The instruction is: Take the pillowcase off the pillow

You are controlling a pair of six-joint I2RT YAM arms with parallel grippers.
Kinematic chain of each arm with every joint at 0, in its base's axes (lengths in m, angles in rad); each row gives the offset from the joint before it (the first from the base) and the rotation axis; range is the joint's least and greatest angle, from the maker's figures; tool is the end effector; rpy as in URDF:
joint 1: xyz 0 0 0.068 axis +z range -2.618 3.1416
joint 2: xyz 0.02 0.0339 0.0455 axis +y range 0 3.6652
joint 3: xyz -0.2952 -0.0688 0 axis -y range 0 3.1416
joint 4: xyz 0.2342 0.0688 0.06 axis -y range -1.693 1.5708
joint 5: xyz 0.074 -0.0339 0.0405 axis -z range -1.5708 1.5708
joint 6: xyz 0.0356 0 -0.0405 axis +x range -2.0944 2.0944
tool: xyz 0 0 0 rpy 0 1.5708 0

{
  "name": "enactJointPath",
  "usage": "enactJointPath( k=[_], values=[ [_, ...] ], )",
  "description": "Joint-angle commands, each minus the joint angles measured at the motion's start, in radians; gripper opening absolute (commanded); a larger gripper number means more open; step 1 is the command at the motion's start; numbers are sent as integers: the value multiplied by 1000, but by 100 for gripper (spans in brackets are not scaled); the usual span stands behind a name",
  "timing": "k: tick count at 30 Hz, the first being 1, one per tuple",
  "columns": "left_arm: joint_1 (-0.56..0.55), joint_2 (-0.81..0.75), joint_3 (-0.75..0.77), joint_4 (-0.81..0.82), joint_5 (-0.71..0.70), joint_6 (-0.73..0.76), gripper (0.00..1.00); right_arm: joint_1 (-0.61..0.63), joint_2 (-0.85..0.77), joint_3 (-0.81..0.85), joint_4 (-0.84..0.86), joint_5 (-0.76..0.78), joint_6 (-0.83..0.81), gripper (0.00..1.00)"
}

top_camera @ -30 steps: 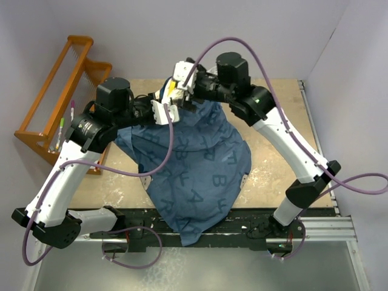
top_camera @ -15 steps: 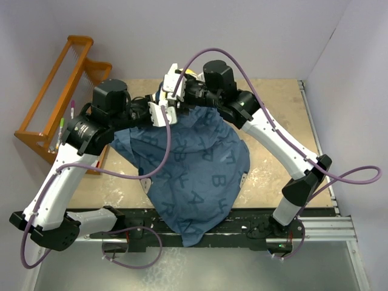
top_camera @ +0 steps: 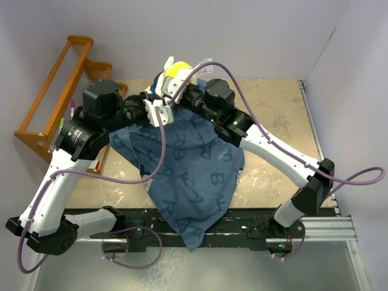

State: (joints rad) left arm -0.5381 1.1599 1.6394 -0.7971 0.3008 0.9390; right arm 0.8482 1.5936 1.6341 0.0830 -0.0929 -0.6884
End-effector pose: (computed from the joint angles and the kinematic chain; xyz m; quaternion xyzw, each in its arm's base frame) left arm 0.1533 -0.1038 0.5117 0.6041 0.5331 -0.0035 0.5923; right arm 0.2402 0.2774 0.4915 -0.4846 0.4514 0.0904 0.7437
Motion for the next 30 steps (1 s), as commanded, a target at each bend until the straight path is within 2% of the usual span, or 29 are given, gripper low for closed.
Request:
enactJointPath(
  k=[1,2,3,4,6,9,15,17,23,27,30],
  values=[
    [-10,-87,47,228,13,-127,32,-49,-25,-6,461,225,65,0],
    [-10,-79,59,236,-16,-173,51,-48,-23,1,524,263,64,0],
    [-10,-70,75,244,-57,-226,65,-49,-26,0,576,287,61,0],
    [-10,-59,96,249,-101,-289,72,-49,-32,-6,615,294,59,0],
    [-10,-41,135,238,-160,-378,77,-49,-45,-32,698,327,38,0],
    [-9,-28,175,215,-192,-428,77,-46,-73,-100,804,356,10,0],
    [1,42,213,191,-347,-397,71,-33,-126,-216,955,386,-51,0],
    [24,62,234,173,-317,-419,70,-25,-145,-240,967,387,-68,0],
    [33,157,304,0,-76,-441,70,30,-169,-305,942,425,-102,0],
    [23,184,296,28,-75,-413,69,68,-171,-346,936,470,-114,0],
    [23,185,290,87,-118,-389,62,79,-180,-378,943,492,-109,0]
  ],
)
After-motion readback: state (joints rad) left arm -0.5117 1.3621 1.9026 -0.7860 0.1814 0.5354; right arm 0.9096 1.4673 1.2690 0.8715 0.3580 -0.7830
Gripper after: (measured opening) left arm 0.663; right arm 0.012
